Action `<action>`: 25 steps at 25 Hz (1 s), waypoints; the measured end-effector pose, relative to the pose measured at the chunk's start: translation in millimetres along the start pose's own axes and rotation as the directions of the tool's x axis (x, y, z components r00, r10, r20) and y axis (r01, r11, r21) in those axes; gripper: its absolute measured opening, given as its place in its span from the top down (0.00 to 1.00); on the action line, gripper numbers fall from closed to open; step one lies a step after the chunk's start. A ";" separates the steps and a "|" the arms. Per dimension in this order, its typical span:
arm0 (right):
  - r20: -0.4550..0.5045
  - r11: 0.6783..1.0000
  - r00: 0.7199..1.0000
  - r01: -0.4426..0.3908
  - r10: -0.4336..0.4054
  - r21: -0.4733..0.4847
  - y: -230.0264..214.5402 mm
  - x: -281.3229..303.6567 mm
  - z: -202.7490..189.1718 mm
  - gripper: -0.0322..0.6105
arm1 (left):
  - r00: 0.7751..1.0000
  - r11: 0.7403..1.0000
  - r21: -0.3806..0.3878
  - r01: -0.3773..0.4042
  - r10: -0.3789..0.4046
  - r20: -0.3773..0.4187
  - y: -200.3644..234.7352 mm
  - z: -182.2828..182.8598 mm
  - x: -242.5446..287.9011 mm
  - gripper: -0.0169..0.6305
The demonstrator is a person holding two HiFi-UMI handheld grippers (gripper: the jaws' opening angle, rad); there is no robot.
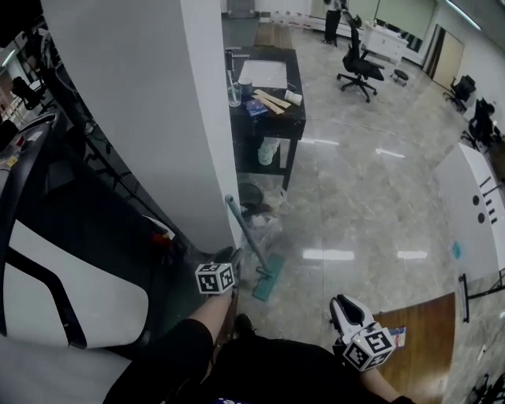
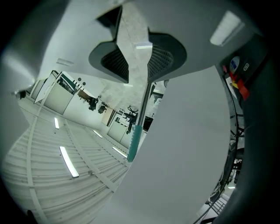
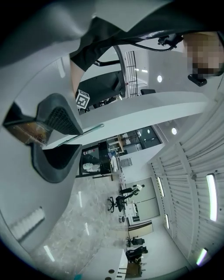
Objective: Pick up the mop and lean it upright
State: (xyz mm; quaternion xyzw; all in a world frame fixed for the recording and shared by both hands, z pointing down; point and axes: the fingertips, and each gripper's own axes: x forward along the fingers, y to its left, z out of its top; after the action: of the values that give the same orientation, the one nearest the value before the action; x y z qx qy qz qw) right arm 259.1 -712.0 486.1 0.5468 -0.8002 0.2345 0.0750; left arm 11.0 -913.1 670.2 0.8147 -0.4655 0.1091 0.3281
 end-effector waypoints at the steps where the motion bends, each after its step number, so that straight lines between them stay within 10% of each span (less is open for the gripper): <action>1: 0.003 1.000 1.000 -0.022 0.022 0.001 0.5 -4.3 -3.1 0.84 | 1.000 1.000 0.000 -0.013 0.013 0.010 -2.0 -2.9 -11.2 0.73; 12: 0.025 0.951 0.951 -0.309 0.309 0.000 16.3 -39.5 -37.9 0.86 | 0.958 0.985 -0.022 -0.169 0.170 0.230 -52.7 -4.2 -143.2 0.77; 25: 0.013 0.908 0.908 -0.418 0.418 -0.007 67.3 -87.7 -64.3 0.90 | 0.919 0.987 0.018 -0.159 0.141 0.369 -129.6 -20.3 -258.8 0.94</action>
State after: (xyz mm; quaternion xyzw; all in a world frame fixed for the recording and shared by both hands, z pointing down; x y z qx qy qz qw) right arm 223.3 -589.3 489.8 0.3645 -0.8997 0.2397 0.0182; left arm -19.3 -676.9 504.5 0.7903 -0.5767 -0.0091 0.2066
